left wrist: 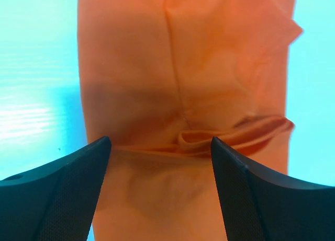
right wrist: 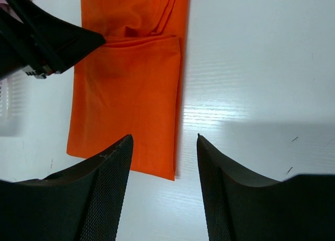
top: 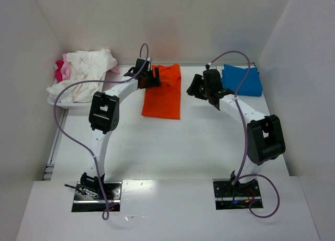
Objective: Fold and stack the t-shirts
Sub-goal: Fold the folded rectangular tshirt in 1/3 of the way, then grab one side of the 2/3 rectangular tshirt with both arms
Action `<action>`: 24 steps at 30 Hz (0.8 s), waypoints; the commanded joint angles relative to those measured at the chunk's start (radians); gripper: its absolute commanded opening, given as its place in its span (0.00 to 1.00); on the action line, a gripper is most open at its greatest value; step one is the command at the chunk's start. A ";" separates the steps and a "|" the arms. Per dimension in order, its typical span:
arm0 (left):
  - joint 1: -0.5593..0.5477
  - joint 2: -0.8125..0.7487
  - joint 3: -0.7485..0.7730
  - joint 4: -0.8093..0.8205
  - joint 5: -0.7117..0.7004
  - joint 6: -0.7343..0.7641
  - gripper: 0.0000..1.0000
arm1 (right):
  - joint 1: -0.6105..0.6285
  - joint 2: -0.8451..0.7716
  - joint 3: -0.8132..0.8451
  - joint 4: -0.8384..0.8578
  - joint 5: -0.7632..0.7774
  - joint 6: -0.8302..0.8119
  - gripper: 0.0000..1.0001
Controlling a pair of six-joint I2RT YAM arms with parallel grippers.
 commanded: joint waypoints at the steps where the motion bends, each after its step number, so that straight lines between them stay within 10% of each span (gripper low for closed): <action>1: -0.003 0.035 0.061 0.013 -0.077 -0.011 0.86 | -0.003 -0.064 -0.032 0.064 -0.013 0.006 0.60; 7: 0.020 -0.120 -0.070 0.034 -0.143 0.001 1.00 | -0.003 0.012 -0.060 0.055 -0.085 -0.014 0.69; 24: 0.050 -0.494 -0.628 0.033 0.106 -0.009 1.00 | 0.096 0.147 -0.083 0.073 -0.177 0.015 0.70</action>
